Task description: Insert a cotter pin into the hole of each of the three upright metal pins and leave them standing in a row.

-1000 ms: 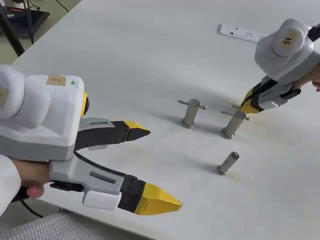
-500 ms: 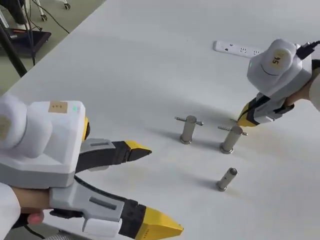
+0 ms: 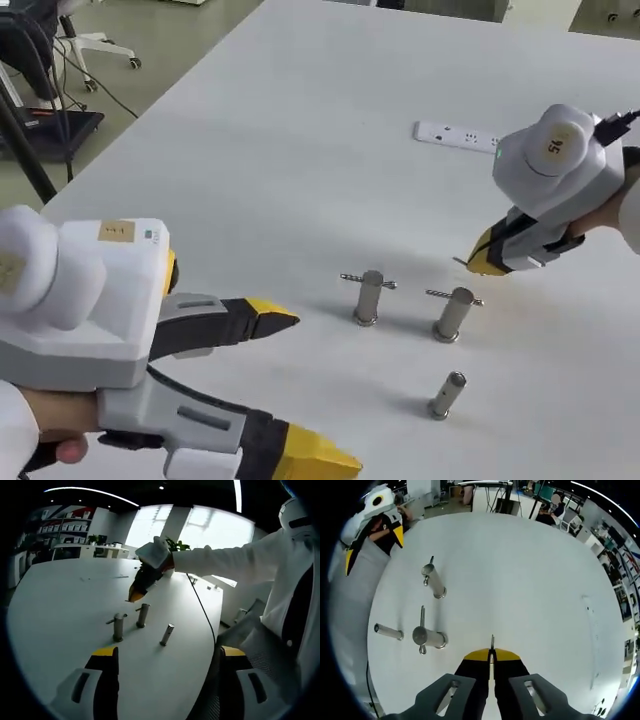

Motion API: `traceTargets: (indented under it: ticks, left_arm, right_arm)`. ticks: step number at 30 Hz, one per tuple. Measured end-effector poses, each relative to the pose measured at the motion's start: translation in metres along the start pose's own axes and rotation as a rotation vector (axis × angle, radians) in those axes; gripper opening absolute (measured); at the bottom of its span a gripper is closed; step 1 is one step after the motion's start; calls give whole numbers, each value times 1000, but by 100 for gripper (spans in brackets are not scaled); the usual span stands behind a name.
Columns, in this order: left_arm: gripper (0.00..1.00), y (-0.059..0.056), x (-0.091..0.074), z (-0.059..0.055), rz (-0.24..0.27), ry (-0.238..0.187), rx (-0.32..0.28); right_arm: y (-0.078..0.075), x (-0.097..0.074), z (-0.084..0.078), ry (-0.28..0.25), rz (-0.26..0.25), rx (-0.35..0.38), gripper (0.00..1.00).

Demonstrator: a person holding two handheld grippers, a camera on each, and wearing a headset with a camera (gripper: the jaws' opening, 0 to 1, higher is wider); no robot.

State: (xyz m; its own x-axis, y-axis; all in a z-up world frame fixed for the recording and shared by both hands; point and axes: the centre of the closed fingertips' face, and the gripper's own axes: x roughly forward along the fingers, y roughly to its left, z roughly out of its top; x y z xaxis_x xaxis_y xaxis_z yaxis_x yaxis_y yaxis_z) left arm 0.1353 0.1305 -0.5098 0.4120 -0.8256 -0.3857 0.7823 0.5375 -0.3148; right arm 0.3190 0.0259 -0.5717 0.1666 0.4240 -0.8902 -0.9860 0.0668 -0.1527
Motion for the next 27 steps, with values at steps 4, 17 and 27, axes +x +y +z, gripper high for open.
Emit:
traceTargets:
  ticks: [4,17,27]
  left_arm:
    - [78,8,3,8,28,-34,-16]
    - [65,12,22,39,26,-132,-107]
    - [54,11,37,72,-10,-171,-139]
  right_arm:
    - [-4,-18,12,-73,-74,4,0]
    - [24,-67,27,-237,-176,18,0]
    - [49,-101,40,-369,-254,25,0]
